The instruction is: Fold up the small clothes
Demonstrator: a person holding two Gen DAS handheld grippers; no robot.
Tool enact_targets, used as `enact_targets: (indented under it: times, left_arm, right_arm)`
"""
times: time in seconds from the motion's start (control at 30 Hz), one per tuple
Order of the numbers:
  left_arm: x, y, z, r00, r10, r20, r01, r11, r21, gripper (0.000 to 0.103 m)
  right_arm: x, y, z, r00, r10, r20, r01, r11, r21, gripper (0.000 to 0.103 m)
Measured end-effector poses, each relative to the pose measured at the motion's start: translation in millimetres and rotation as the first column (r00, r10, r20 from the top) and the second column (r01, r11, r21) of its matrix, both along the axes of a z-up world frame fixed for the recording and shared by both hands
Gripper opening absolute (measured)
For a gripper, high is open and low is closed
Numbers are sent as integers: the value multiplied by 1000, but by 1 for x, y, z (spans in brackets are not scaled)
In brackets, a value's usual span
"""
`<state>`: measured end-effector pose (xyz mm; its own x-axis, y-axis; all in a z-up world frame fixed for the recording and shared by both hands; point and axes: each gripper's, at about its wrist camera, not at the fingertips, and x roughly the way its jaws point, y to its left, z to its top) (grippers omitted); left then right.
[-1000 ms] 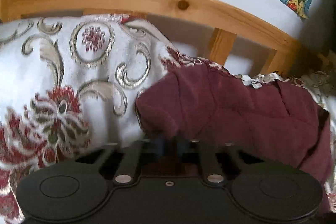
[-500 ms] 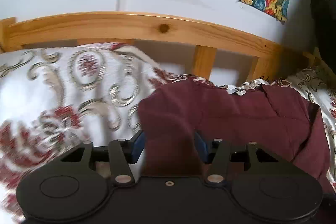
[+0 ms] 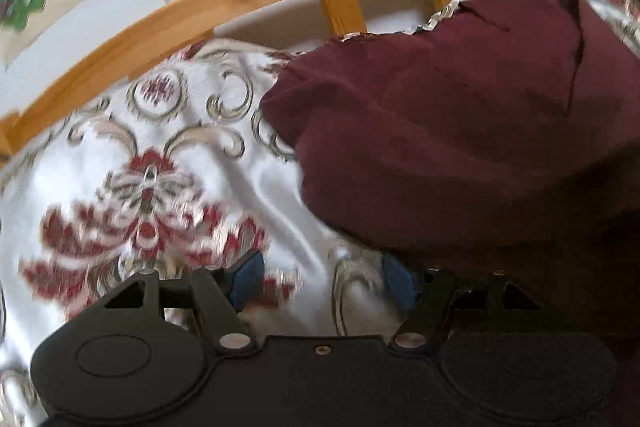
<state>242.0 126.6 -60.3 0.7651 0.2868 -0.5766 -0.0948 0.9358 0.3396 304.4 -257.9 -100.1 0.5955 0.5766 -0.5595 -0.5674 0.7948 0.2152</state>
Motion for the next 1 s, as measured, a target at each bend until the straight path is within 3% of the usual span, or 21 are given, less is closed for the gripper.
enact_targets:
  times: [0.13,0.27,0.4,0.47,0.57,0.67,0.73,0.87,0.9,0.97,1.0]
  left_arm:
    - [14,-3,2,998,14,57,-19,996,87,66]
    - [14,-12,8,990,-79,118,59,985,160,60]
    - [17,-24,6,981,-175,80,155,966,208,16]
    - [16,-25,5,982,-168,88,147,967,206,8]
    - [9,-15,10,989,-82,125,70,993,95,5]
    - [0,5,16,990,56,126,-44,994,-97,5]
    - [-4,21,13,985,145,92,-123,969,-213,2]
    - [-5,53,-2,959,281,-35,-272,879,-391,1]
    - [-8,55,-1,959,282,-30,-269,870,-413,5]
    - [-16,54,5,961,275,-8,-252,869,-426,22]
    - [-22,52,10,962,271,20,-237,872,-428,36]
  right_arm:
    - [-1,-1,2,1000,1,7,-1,1000,3,51]
    - [0,-2,1,1000,-6,4,6,1000,9,53]
    - [-3,-1,1,1000,-4,8,4,1000,8,55]
    - [-2,-1,1,1000,-3,9,3,1000,7,55]
    - [-2,-2,2,1000,-5,10,5,1000,9,55]
    - [-2,-2,2,1000,-4,13,3,1000,6,55]
    - [-2,0,2,1000,7,10,-7,1000,-10,55]
    - [-5,8,0,999,32,19,-30,997,-67,55]
    - [-5,9,1,999,38,24,-36,997,-74,55]
    - [-6,9,2,999,44,22,-42,996,-73,57]
    - [-5,9,2,999,45,19,-43,997,-70,58]
